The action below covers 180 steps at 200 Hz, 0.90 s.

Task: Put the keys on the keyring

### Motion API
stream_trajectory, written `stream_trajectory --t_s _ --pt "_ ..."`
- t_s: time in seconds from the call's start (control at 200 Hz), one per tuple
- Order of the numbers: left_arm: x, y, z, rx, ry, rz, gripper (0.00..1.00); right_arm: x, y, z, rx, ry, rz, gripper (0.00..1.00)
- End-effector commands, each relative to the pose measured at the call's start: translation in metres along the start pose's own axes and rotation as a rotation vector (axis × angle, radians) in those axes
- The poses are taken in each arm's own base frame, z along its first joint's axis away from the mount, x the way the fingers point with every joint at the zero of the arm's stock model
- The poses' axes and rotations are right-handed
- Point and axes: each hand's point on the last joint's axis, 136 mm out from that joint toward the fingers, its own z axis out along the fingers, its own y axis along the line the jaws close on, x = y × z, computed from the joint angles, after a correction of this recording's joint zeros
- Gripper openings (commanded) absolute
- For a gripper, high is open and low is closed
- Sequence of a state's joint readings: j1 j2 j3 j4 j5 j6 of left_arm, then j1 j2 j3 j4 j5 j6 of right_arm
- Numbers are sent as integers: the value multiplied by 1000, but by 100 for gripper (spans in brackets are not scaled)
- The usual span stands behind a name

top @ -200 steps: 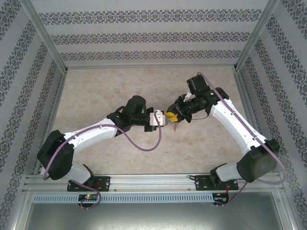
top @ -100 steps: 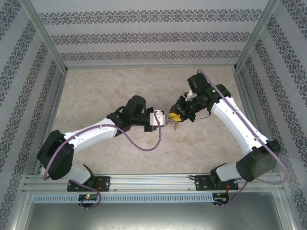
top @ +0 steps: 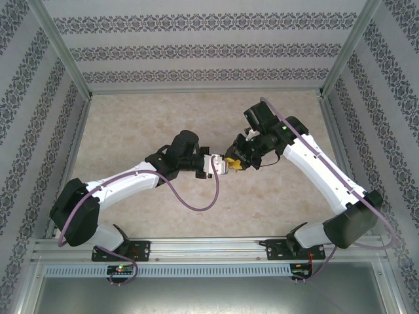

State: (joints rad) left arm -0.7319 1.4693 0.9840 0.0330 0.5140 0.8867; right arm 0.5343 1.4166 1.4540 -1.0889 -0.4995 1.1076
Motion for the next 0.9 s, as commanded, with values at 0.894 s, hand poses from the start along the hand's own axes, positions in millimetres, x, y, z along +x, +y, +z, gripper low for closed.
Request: stream_trajectory --t_s 0.894 --pt "-23 4 -6 -12 -45 127 0 -10 2 1 49 -29 35 26"
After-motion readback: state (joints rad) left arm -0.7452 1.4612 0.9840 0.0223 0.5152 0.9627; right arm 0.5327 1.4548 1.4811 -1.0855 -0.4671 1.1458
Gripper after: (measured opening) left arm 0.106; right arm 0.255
